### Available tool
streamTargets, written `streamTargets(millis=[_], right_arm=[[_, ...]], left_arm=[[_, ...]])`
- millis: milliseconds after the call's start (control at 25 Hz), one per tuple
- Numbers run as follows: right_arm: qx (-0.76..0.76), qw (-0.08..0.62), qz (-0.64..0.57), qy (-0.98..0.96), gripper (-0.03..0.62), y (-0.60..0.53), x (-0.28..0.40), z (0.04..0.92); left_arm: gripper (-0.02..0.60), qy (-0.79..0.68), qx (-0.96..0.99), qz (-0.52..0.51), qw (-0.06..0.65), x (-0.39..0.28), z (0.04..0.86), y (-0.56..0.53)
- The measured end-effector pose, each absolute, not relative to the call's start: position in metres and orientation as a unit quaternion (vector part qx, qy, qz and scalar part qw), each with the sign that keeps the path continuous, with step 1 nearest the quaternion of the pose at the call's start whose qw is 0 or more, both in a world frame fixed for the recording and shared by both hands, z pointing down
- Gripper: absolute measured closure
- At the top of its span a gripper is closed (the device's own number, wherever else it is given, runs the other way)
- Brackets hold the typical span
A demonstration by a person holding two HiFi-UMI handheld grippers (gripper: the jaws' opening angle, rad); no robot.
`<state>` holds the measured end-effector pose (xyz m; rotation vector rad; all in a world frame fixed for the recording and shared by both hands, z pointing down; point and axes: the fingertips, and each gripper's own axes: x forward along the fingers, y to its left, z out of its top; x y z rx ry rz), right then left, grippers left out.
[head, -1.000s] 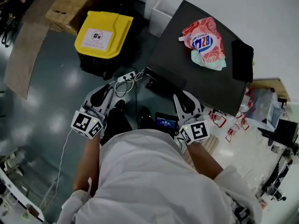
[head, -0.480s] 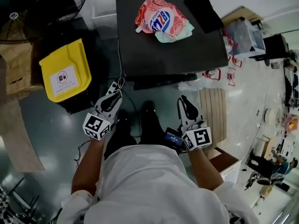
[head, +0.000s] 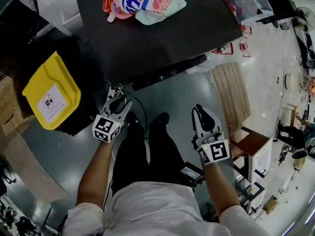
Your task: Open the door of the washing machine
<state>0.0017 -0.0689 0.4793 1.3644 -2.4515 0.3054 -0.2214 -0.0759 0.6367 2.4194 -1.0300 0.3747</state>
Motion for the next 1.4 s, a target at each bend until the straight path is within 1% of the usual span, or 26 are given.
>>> streamTargets(millis=[120,200,360,560,680,760,1000,1120,1400], right_arm=[[0.476,0.172,0.114,-0.855,0.528,-0.072,0.007,0.525],[0.479,0.167,0.121,-0.853,0.528,-0.075,0.01,0.55],[0.473,0.158,0.127,-0.857,0.528,-0.08,0.013,0.591],[0.445,0.165,0.132,-0.87,0.528,-0.073,0.02,0.63],[0.439,0.172,0.142,-0.87,0.528,-0.068,0.028,0.649],[0.443,0.171,0.145,-0.868,0.528,-0.069,0.032,0.657],[0.457,0.167,0.145,-0.862,0.528,-0.067,0.057,0.666],[0.47,0.169,0.151,-0.853,0.528,-0.057,0.075,0.669],[0.492,0.161,0.162,-0.84,0.53,-0.034,0.112,0.672]], left_arm=[[0.483,-0.367,0.889,0.143,0.234,-0.202,0.67,-0.096],[0.48,-0.35,0.897,0.168,0.213,-0.189,0.692,-0.104],[0.453,-0.324,0.904,0.223,0.169,-0.174,0.739,-0.109],[0.453,-0.318,0.902,0.243,0.159,-0.163,0.772,-0.113],[0.463,-0.317,0.904,0.243,0.152,-0.161,0.779,-0.112],[0.497,-0.313,0.908,0.241,0.141,-0.161,0.779,-0.114],[0.5,-0.333,0.904,0.225,0.145,-0.163,0.777,-0.119],[0.503,-0.335,0.901,0.235,0.145,-0.162,0.779,-0.116],[0.505,-0.365,0.882,0.243,0.172,-0.157,0.779,-0.107]])
